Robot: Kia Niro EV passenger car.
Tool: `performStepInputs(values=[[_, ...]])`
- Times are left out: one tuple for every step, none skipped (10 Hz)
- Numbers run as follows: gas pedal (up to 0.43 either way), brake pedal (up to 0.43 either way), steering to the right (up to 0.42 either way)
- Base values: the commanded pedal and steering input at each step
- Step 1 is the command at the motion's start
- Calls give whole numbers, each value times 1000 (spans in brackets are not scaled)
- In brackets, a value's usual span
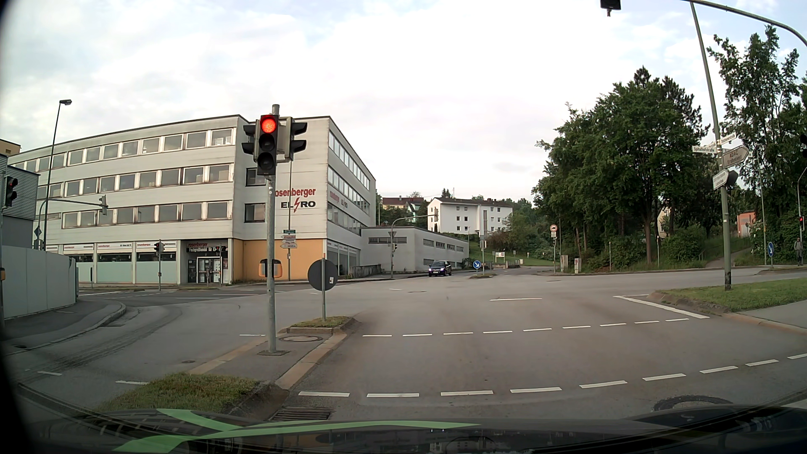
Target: Follow the waypoints while adhering to traffic rules and regulations
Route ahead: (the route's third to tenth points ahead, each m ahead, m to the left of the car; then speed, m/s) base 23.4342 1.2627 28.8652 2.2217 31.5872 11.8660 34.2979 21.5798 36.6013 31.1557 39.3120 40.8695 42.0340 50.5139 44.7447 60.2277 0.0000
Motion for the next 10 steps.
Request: performStepInputs(values=[[0,238,-20],[0,238,-20],[0,238,-20],[0,238,-20],[0,238,-20],[0,238,-20],[0,238,-20],[0,238,-20],[0,238,-20],[0,238,-20]])
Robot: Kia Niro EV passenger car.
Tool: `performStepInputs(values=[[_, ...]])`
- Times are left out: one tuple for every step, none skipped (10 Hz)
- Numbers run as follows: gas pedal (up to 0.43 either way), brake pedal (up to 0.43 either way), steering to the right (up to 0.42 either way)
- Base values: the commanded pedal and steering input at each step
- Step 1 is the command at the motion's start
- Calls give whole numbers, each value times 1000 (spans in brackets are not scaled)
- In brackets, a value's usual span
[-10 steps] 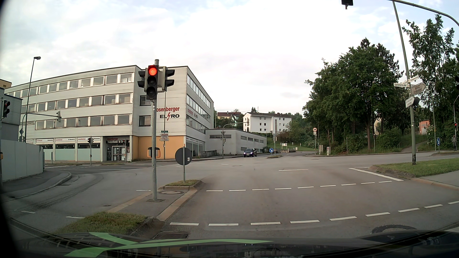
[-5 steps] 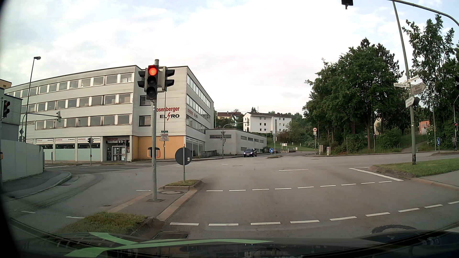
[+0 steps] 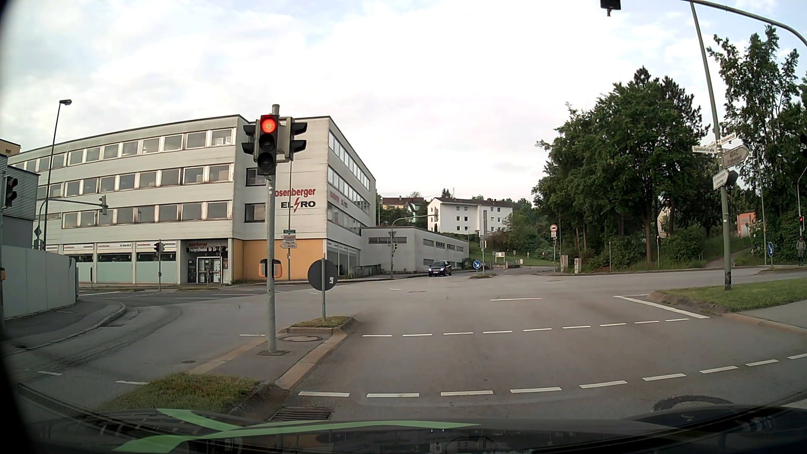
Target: Follow the waypoints while adhering to traffic rules and regulations
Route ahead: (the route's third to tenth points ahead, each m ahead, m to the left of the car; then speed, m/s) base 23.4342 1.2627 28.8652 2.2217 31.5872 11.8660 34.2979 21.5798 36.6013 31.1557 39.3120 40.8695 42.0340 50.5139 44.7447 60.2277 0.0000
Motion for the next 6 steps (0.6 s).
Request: performStepInputs(values=[[0,238,-20],[0,238,-20],[0,238,-20],[0,238,-20],[0,238,-20],[0,238,-20]])
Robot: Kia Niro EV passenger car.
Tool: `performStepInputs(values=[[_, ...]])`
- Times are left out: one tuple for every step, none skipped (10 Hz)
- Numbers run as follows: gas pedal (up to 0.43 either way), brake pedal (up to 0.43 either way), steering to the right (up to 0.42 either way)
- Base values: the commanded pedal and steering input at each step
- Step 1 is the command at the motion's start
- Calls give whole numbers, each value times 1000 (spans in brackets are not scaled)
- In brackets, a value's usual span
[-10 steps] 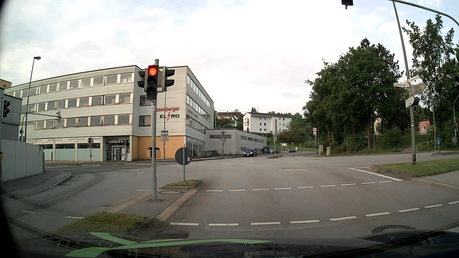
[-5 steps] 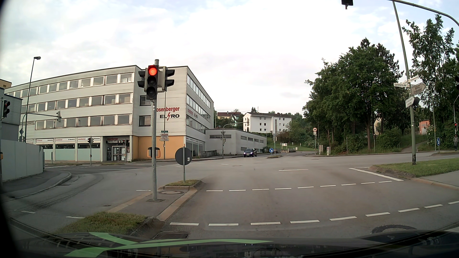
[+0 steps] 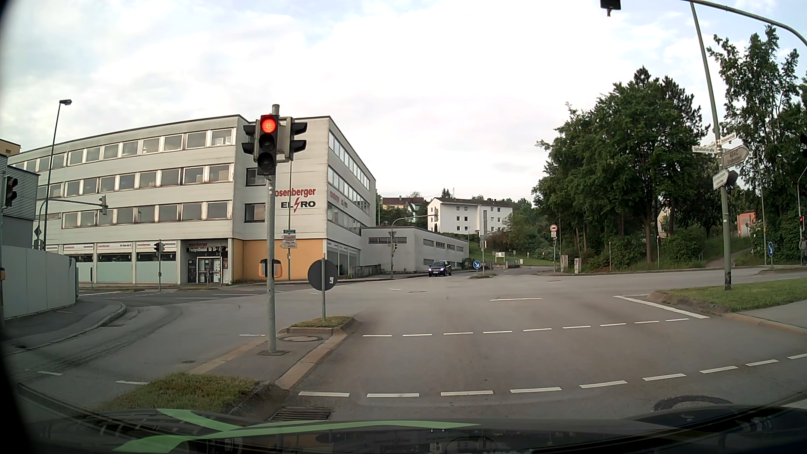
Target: Follow the waypoints while adhering to traffic rules and regulations
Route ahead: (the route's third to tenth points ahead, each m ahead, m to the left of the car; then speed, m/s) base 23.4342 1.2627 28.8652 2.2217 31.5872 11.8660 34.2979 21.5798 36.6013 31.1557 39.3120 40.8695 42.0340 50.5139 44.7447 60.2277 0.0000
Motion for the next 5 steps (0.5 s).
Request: performStepInputs(values=[[0,238,-20],[0,238,-20],[0,238,-20],[0,238,-20],[0,238,-20]])
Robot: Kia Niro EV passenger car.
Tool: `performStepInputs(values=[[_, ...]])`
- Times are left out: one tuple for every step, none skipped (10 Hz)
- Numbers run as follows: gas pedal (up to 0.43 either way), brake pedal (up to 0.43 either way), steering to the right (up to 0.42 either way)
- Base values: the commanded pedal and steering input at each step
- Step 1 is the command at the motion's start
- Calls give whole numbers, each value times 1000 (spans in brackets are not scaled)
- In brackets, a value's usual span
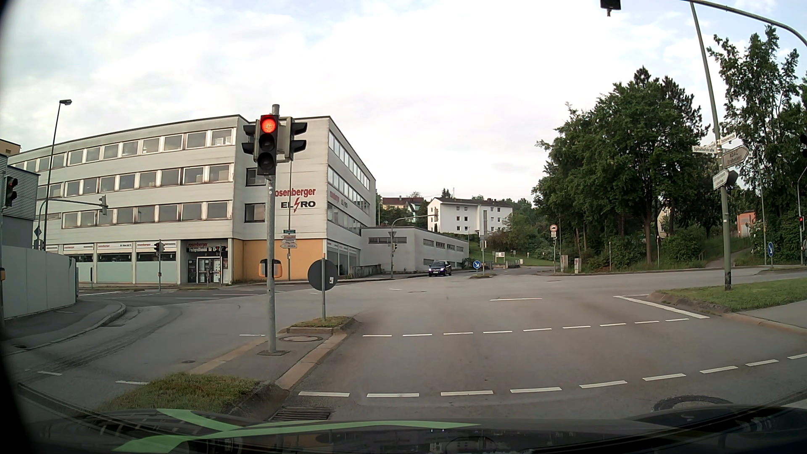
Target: Follow the waypoints while adhering to traffic rules and regulations
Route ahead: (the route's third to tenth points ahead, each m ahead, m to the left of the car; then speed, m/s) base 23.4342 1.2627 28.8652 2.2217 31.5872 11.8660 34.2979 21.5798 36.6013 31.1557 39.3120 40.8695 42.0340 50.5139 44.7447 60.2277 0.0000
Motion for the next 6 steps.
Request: performStepInputs(values=[[0,238,-20],[0,238,-20],[0,232,-20],[0,238,-20],[0,238,-20],[0,238,-20]])
